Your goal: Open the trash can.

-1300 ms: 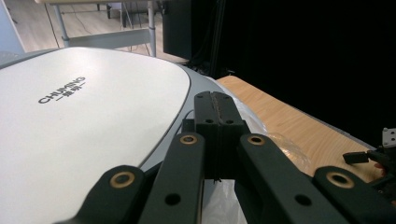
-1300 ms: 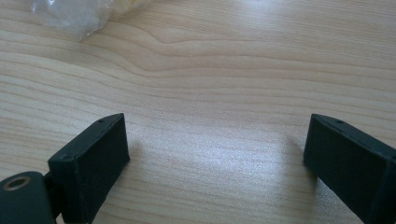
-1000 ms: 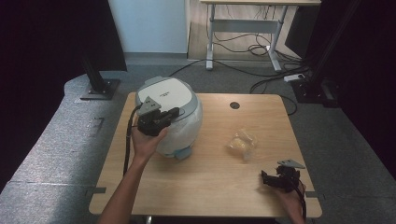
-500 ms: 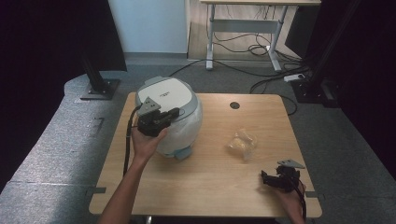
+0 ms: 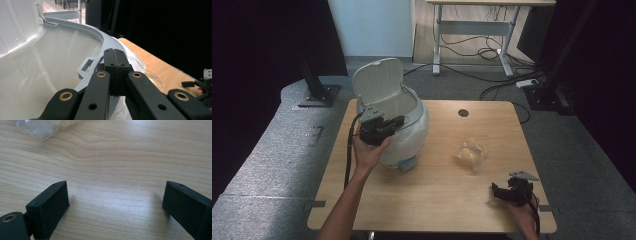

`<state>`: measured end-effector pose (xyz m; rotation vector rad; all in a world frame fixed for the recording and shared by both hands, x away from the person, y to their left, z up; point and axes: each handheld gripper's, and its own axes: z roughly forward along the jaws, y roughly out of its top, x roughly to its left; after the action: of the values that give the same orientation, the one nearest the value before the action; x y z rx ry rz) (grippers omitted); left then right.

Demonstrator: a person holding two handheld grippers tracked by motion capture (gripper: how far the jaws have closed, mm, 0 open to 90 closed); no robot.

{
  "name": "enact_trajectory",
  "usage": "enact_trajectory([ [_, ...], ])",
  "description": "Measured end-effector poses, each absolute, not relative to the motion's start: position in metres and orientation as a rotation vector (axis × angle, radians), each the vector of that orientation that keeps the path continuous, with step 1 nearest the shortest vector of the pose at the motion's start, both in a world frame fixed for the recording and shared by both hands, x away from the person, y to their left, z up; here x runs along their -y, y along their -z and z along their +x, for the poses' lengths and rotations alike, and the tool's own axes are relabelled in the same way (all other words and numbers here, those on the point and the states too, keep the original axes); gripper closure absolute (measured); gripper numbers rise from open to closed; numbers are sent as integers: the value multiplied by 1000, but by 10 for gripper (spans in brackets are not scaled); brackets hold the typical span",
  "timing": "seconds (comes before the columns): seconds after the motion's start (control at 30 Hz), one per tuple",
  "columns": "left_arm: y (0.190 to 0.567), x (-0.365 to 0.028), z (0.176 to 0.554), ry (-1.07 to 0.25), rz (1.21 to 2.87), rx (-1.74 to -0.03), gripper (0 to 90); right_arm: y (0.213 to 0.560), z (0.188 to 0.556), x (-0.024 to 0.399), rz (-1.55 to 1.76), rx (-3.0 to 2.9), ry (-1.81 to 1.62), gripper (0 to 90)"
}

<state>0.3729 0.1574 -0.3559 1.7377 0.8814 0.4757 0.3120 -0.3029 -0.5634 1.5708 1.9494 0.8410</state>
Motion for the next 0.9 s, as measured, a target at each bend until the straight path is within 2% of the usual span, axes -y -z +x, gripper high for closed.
enact_trajectory([
  [0.1,355,-158,373,-468,1733,-883,900,563,312,303,1571,-1950,-841,61],
  [0.17,355,-160,371,-466,1718,-890,848,563,312,303,1571,-1949,-841,61],
  [0.3,355,-165,362,-469,1705,-874,525,563,312,303,1570,-1950,-841,62],
  [0.33,355,-165,362,-469,1705,-874,463,563,312,303,1570,-1950,-841,62],
  [0.37,356,-167,357,-471,1707,-864,463,563,312,303,1570,-1949,-843,62],
  [0.4,356,-169,354,-475,1706,-862,355,564,312,303,1568,-1949,-842,62],
  [0.43,357,-171,350,-484,1702,-864,355,564,312,303,1568,-1949,-842,62],
  [0.57,360,-184,329,-535,1674,-868,254,564,312,303,1568,-1950,-841,62],
  [0.77,374,-196,314,-589,1692,-872,192,564,312,303,1568,-1949,-842,62],
  [0.9,400,-208,304,-603,1716,-901,182,564,312,303,1568,-1949,-842,62],
])
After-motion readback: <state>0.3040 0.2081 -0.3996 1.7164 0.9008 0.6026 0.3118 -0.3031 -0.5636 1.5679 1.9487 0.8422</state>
